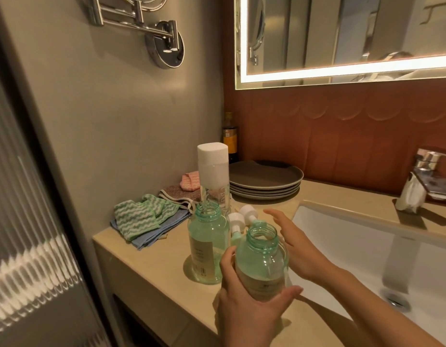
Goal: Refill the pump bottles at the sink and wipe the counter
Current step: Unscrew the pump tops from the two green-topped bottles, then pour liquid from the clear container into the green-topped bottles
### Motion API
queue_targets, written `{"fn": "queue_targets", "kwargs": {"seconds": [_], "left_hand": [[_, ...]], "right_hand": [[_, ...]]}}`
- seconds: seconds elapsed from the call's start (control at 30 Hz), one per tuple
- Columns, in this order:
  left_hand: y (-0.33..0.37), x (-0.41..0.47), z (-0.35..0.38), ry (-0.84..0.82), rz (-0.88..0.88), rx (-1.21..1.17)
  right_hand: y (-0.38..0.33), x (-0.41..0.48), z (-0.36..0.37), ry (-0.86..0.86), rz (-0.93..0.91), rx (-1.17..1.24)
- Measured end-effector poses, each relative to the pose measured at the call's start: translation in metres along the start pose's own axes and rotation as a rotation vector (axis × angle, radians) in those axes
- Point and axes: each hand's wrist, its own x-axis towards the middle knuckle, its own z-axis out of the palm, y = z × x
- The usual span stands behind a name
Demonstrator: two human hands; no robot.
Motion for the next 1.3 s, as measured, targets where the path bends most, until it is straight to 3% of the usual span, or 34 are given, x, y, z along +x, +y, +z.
{"fn": "queue_targets", "kwargs": {"seconds": [0.43, 0.83, 1.3], "left_hand": [[-0.009, 0.004, 0.009, 0.161, 0.012, -0.084], [-0.021, 0.015, 0.018, 0.401, 0.18, -0.068], [-0.023, 0.022, 0.022, 0.401, 0.084, -0.077]], "right_hand": [[-0.045, -0.008, -0.022, 0.027, -0.016, 0.158], [-0.063, 0.027, -0.019, 0.006, 0.007, 0.232], [-0.067, 0.126, 0.024, 0.006, 0.031, 0.332]]}}
